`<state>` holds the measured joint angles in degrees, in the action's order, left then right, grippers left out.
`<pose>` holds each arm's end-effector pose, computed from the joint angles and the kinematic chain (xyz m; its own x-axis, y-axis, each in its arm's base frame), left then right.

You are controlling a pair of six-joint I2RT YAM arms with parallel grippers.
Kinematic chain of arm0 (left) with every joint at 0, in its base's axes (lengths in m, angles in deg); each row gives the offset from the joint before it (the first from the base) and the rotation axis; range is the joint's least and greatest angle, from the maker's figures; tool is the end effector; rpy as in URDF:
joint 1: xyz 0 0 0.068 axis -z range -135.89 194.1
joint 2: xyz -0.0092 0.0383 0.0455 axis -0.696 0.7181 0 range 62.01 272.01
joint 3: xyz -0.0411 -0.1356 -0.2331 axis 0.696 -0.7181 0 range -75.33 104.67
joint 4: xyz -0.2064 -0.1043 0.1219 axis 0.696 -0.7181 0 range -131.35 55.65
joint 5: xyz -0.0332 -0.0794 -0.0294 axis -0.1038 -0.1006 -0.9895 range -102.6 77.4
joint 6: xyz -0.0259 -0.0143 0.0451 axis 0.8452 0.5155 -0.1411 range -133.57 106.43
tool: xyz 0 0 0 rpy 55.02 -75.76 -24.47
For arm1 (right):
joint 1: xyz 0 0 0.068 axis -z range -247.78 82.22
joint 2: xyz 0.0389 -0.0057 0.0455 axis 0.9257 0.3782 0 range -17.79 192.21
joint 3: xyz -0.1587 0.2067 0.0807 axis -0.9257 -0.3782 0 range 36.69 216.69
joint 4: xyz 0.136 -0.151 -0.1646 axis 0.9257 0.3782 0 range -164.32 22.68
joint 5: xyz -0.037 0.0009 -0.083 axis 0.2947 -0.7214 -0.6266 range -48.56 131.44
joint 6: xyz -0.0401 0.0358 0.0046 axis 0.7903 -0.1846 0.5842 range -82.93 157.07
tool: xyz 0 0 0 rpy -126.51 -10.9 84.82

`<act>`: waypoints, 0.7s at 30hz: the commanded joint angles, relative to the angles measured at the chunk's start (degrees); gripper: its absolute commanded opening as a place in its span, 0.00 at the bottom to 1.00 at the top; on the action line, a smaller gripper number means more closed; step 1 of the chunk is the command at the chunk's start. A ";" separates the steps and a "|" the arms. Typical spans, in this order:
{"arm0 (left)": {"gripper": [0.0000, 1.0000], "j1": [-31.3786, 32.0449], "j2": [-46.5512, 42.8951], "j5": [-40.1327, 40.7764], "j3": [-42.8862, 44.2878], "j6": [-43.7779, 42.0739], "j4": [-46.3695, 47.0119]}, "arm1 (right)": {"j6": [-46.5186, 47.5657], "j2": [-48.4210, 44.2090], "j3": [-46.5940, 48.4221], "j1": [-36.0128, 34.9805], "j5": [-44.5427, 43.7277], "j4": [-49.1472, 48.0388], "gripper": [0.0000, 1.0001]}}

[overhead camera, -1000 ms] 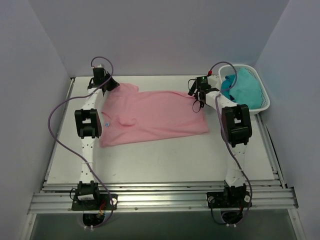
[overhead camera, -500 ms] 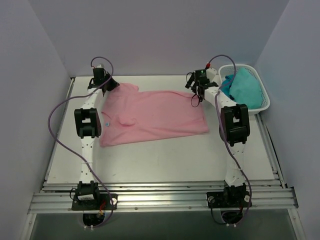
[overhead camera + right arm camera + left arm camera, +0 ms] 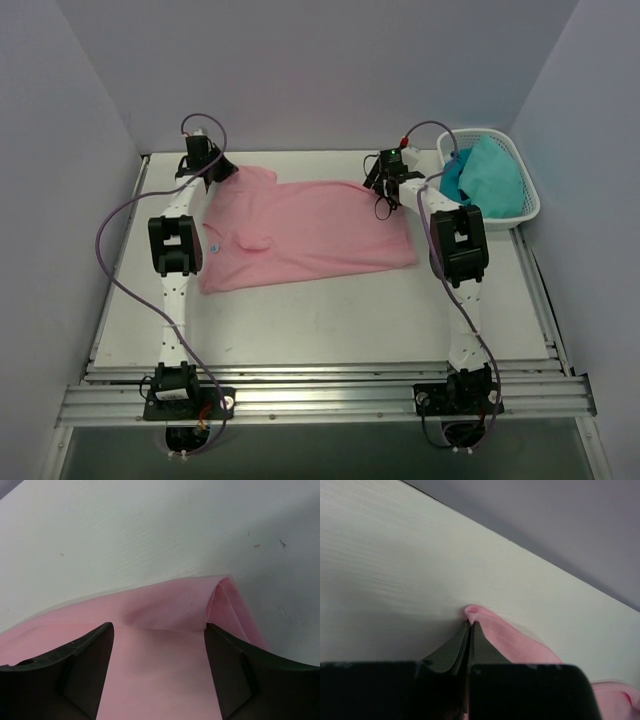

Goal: Fold and stack the t-shirts
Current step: Grap the side of the flattened tshirt furthest away from the robot with both arms

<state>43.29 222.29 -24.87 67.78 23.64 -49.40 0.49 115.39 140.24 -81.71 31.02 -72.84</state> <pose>0.6124 0.0011 0.1296 -0.5249 -0.5985 -0.6052 -0.1902 0.7756 -0.6019 0.5224 0.1229 0.1806 -0.4543 0.4912 -0.7432 0.2294 0.8706 0.4352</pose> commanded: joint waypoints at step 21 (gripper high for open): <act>0.02 -0.50 -1.65 1.90 -2.57 -0.74 -2.27 | -1.04 0.67 -0.36 0.40 0.31 -0.95 0.00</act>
<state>43.29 221.86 -24.80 66.77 23.70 -48.66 -0.49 117.01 140.24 -81.69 32.10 -73.96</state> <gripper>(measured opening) 0.038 0.002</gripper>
